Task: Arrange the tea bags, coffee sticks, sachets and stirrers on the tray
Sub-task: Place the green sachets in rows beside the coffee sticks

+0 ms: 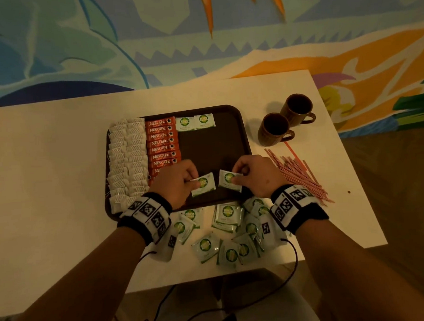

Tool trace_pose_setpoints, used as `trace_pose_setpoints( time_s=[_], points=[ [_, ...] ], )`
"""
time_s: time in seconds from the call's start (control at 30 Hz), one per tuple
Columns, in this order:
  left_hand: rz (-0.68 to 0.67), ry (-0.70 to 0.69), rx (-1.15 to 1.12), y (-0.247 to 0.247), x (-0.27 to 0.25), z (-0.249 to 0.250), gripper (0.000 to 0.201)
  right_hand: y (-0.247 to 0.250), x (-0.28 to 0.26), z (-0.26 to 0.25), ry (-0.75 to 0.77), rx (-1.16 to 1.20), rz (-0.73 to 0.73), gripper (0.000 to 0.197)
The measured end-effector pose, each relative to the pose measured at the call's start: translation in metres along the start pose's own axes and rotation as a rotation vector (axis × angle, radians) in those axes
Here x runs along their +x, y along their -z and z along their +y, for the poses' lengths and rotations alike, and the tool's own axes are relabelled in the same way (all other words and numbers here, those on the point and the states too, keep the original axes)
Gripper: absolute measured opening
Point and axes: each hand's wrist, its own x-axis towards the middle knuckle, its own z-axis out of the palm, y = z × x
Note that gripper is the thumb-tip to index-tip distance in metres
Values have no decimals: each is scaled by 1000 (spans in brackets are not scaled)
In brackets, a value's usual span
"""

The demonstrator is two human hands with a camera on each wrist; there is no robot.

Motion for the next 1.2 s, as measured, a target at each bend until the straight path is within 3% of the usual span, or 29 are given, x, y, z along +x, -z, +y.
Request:
trace_pose_setpoints(
  time_s=[0.13, 0.23, 0.33, 0.47, 0.63, 0.73, 0.8, 0.9, 1.03, 1.2],
  points=[
    [7, 42, 74, 1, 42, -8, 15, -15, 38, -9, -21, -122, 8, 18],
    [56, 41, 182, 0, 62, -14, 22, -21, 53, -15, 0, -227, 97, 33],
    [171, -91, 285, -9, 55, -18, 27, -22, 50, -17, 117, -333, 173, 35],
    [92, -276, 362, -36, 32, -29, 33, -36, 39, -15, 170, -434, -34, 39],
    [-1, -259, 437, -37, 48, -33, 47, -41, 56, -11, 183, -426, -16, 40],
    [72, -245, 419, -28, 63, -28, 38, -38, 69, -16, 145, -322, 115, 36],
    [137, -214, 417, -21, 78, -24, 38, -35, 80, -18, 84, -297, 185, 44],
    [104, -159, 501, -13, 100, -24, 43, -30, 95, -20, 5, -372, 118, 50],
    [52, -140, 539, -9, 115, -29, 31, -22, 113, -24, -14, -366, 81, 26],
    [71, -100, 451, 1, 129, -31, 27, -19, 129, -28, -24, -367, 72, 42]
  ],
)
